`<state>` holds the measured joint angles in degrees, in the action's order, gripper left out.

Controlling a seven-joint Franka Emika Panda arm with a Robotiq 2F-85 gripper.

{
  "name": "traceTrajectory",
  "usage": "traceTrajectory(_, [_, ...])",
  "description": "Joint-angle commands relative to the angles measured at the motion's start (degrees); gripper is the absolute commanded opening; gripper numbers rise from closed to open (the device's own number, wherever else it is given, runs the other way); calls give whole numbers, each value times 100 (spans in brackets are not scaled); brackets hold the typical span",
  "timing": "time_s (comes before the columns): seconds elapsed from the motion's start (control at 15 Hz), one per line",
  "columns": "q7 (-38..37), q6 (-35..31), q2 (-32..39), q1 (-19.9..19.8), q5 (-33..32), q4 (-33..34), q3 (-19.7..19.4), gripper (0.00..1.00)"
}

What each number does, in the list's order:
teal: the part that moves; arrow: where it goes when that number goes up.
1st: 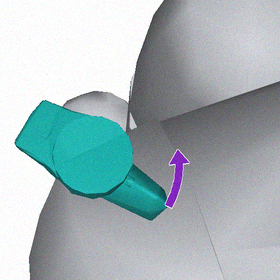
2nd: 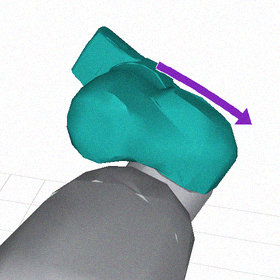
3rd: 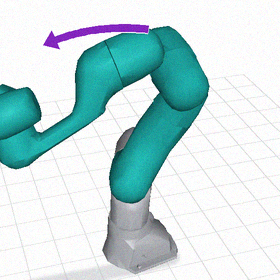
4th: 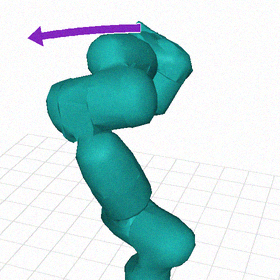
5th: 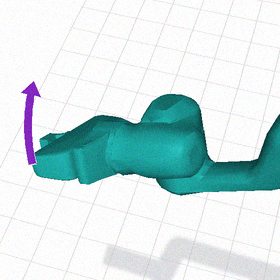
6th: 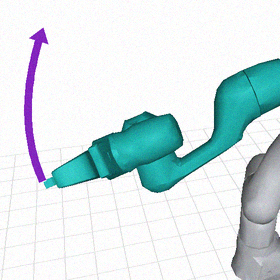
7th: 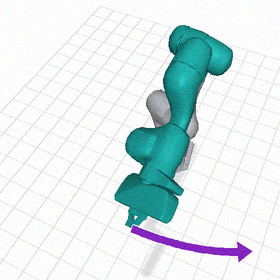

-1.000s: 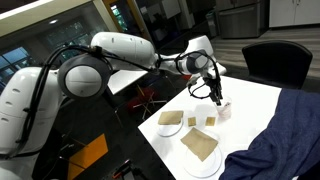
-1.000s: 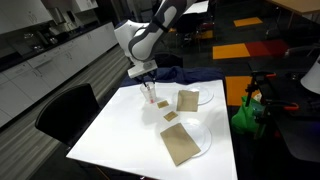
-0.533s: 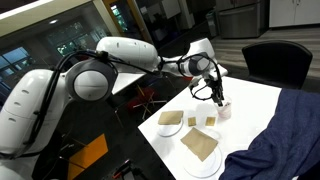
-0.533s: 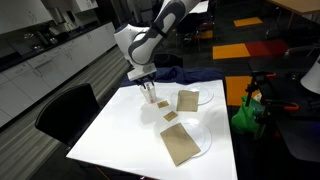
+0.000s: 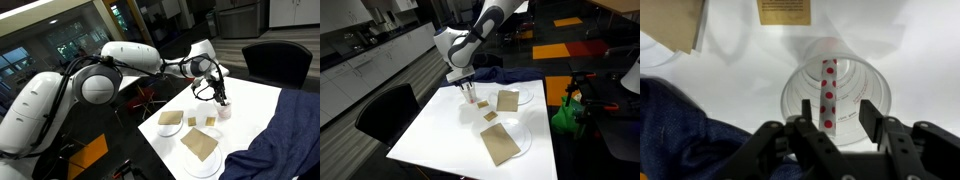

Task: Pick up the marker from the cup and put it on the table

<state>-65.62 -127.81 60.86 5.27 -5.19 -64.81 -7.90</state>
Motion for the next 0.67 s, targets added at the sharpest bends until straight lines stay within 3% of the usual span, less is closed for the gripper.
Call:
traceTrajectory(0.0, [-163,16,214,172,-95,307,-269,54])
traceTrajectory(0.33, [-236,43,352,264,-178,446,-449,53])
traceTrajectory(0.4, [-265,41,376,280,-188,467,-470,28])
traceTrajectory(0.53, [-304,24,381,323,-220,464,-512,26])
traceTrajectory(0.6, [-310,16,368,341,-228,450,-519,17])
